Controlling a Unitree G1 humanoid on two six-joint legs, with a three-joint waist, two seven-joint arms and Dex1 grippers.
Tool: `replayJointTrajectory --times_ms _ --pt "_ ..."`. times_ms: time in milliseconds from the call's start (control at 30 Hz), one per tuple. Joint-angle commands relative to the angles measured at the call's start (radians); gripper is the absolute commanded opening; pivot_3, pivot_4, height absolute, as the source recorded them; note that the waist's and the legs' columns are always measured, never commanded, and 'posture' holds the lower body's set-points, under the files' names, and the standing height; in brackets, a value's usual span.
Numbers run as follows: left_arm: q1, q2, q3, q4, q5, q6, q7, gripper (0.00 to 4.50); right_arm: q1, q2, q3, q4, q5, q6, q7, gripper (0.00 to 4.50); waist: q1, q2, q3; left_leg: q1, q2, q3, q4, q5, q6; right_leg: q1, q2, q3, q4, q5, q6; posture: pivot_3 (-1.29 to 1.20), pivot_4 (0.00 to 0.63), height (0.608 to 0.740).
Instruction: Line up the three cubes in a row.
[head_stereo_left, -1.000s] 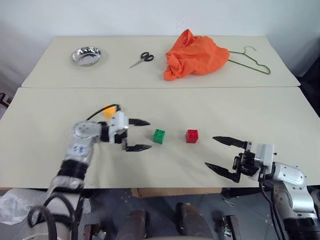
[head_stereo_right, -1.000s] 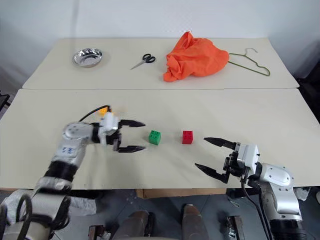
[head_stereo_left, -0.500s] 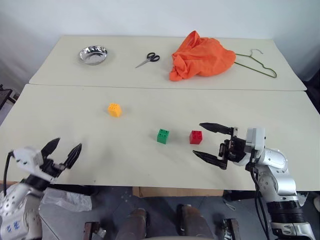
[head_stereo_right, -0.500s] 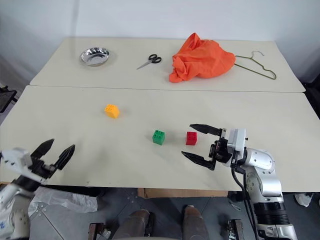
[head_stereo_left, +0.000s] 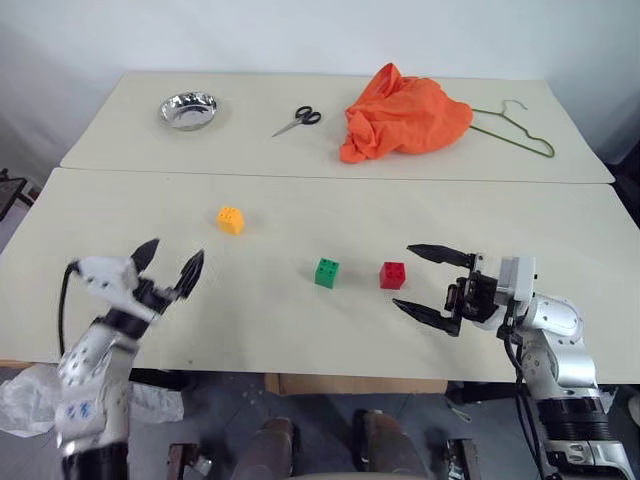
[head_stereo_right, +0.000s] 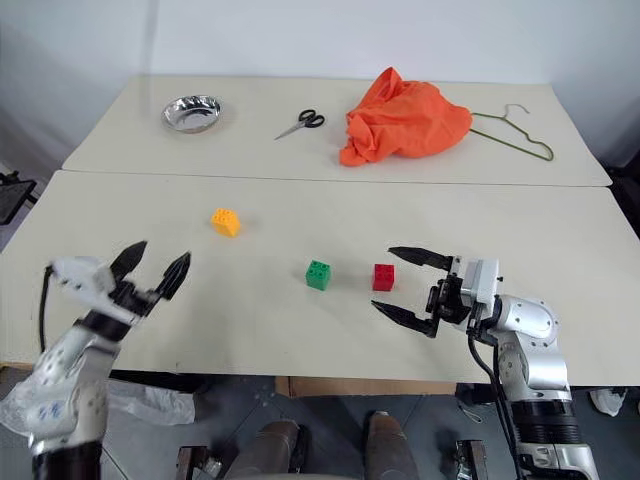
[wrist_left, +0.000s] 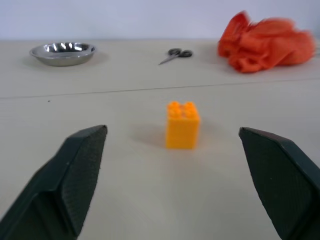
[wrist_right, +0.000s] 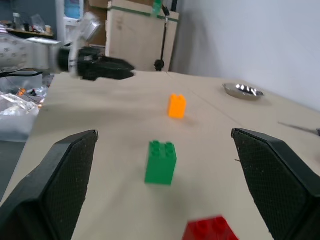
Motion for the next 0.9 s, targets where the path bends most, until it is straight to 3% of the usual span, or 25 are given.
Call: replayJointTrajectory --times_ms 33,300,400,633,733,900 --pt "-0.125 0.004 -0.052 0.134 0.069 0.028 0.069 4.48 0.021 -0.005 -0.016 -0.046 0.008 -0.01 -0.009 4.5 -0.006 0.0 0.0 0.0 0.0 0.0 0.0 0.0 0.0 0.0 0.0 0.0 0.003 0.0 0.0 0.0 0.15 0.74" --pt "-0.289 -0.024 -0.119 0.348 0.084 0.003 0.043 4.48 0.054 0.003 -0.003 -0.121 0.002 0.007 -0.062 4.5 -0.023 0.0 0.0 -0.002 0.0 0.002 0.0 0.0 0.0 -0.004 -0.001 0.002 0.004 0.0 0.0 0.0 0.15 0.74" --pt "-0.306 -0.015 -0.12 0.381 0.082 -0.003 0.039 3.95 0.063 0.005 -0.002 -0.138 -0.002 0.009 -0.082 4.5 -0.025 0.0 0.0 -0.002 0.0 0.002 0.0 0.0 -0.001 -0.004 -0.001 0.002 0.004 0.0 0.0 0.0 0.15 0.74" --pt "-0.268 0.034 -0.125 0.355 0.062 -0.008 -0.065 1.67 0.079 0.011 0.003 -0.164 -0.012 0.009 -0.113 4.5 -0.025 0.0 0.0 -0.003 0.0 0.002 0.0 0.0 -0.001 -0.005 -0.002 0.002 0.004 0.0 0.0 0.0 0.15 0.74" --pt "-0.243 0.088 -0.13 0.344 0.01 -0.043 -0.246 1.49 0.087 0.008 0.002 -0.173 -0.016 0.009 -0.124 4.5 -0.025 0.0 0.0 -0.003 0.0 0.002 0.0 0.0 -0.001 -0.005 -0.002 0.002 0.004 0.0 0.0 0.0 0.15 0.74" --pt "-0.223 0.209 -0.162 0.311 -0.14 -0.063 -0.732 1.49 0.11 -0.019 -0.019 -0.188 -0.01 0.019 -0.126 4.5 -0.025 0.0 0.0 -0.003 0.001 0.002 0.0 0.0 -0.001 -0.005 -0.002 0.002 0.003 0.0 0.0 0.0 0.15 0.74"
